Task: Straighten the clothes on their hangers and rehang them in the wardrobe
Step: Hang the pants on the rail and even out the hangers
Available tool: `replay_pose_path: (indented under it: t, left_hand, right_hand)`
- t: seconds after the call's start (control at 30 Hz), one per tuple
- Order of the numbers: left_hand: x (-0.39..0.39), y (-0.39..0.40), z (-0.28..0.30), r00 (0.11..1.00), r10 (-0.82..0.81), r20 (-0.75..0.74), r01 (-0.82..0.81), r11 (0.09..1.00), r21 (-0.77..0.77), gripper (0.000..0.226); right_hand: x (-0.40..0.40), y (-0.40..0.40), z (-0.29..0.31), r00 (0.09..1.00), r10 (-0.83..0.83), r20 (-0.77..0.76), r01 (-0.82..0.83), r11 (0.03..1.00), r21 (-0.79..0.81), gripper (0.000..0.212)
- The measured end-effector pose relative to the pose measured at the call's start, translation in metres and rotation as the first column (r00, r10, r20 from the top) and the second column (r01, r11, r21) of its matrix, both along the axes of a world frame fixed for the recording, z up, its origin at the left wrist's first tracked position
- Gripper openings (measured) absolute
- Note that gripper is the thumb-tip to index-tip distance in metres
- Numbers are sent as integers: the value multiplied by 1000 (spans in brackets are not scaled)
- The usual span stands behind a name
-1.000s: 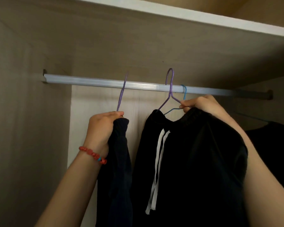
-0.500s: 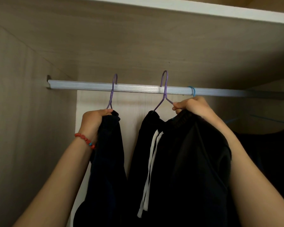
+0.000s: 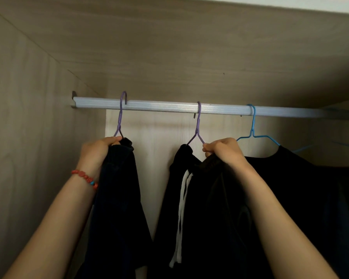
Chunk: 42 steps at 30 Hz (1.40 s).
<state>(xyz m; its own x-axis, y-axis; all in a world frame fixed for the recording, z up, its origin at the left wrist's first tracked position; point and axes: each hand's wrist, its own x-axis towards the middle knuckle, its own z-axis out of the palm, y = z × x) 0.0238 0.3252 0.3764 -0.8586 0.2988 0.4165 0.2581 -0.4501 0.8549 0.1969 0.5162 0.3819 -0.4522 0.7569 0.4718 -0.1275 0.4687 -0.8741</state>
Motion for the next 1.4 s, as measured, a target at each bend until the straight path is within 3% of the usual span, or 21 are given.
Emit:
replay_pose_path:
  t: [0.13, 0.2, 0.3, 0.37, 0.5, 0.6, 0.87, 1.0, 1.13, 1.4]
  left_hand:
    - [-3, -4, -13, 998, -7, 67, 5, 999, 33, 23]
    - [-6, -1, -24, 995, -23, 100, 23, 1000, 6, 38]
    - [-12, 4, -43, 983, -18, 180, 30, 998, -61, 15]
    - [-16, 6, -58, 983, -5, 181, 28, 992, -124, 26]
    - [-11, 3, -68, 977, -25, 213, 62, 984, -168, 10]
    - [-5, 2, -60, 973, -59, 223, 86, 990, -113, 8]
    - [12, -3, -30, 988, -134, 77, 133, 991, 14, 44]
    - [15, -7, -13, 990, -140, 6, 140, 989, 47, 12]
    - [12, -4, 4, 991, -128, -47, 130, 990, 56, 13]
    - [-10, 25, 21, 987, -157, 35, 157, 988, 1, 10]
  right_hand:
    - [-12, -7, -1, 999, -39, 16, 38, 998, 56, 16]
    - [-16, -9, -1, 999, -44, 21, 43, 997, 65, 22]
    - [-20, -10, -3, 999, -42, 9, 42, 998, 54, 25]
    - [-20, -8, -4, 999, -35, 1, 34, 998, 50, 27]
    - [-17, -5, -2, 1000, -24, 15, 23, 998, 50, 26]
    - [-15, -4, -2, 1000, -22, 15, 21, 998, 57, 29]
    - [-11, -1, -1, 999, -26, 29, 24, 997, 68, 15]
    - [-10, -1, 0, 998, -39, 47, 35, 996, 81, 15]
    - [-10, 0, 0, 997, -43, 58, 39, 997, 73, 17]
    - [-7, 1, 2, 997, -49, 65, 44, 996, 73, 26]
